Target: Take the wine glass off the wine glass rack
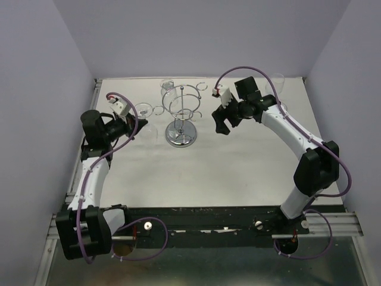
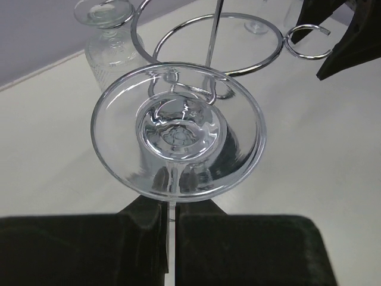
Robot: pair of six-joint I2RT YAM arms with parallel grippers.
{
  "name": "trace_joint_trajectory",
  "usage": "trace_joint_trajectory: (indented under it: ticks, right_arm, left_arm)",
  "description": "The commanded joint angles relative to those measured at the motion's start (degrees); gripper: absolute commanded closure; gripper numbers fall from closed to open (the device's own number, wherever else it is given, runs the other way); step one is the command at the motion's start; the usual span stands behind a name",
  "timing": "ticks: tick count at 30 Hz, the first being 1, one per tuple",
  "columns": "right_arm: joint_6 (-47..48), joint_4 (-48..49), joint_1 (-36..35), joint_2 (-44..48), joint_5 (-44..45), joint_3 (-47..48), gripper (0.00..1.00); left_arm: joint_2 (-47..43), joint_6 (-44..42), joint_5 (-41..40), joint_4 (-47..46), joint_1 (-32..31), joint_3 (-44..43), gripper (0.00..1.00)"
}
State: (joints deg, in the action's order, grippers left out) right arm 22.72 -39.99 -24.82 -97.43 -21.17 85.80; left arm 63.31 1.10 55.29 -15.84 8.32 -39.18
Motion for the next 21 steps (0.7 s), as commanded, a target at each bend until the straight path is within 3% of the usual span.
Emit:
trace_joint_trajectory:
  ticks: [1,4,7,14,18,21]
  right_arm:
    - [3.81,-1.23,-0.23,1.88,0.78,2.53,0.05]
    - [5.05,-2.63,-0.14,3.21,1.74,3.23,0.04]
    - [4.44,-2.47,0.73,5.05,1.92,2.97,0.04]
    - [0.22,1.57,6.27,9.53,1.39,5.69,0.04]
    - [2.14,5.69,7.24,11.02,2.61,9.64,0.04]
    - [5.04,16.30,7.24,14.53,3.59,7.47,0.04]
  left_arm:
    - [-3.63,-16.72,-1.33,29.04,1.00,-14.76,1.00]
    - [-3.37,-23.59,0.43,44.44,1.44,-23.11,1.00]
    - [-3.46,-20.28,1.66,48.18,1.44,-28.74,1.00]
    - [3.03,11.78,5.35,29.04,1.00,-39.03,1.00]
    - [11.12,21.99,7.38,28.23,0.82,-47.99,1.00]
    - [16.57,32.35,7.20,25.95,0.74,-53.01,1.00]
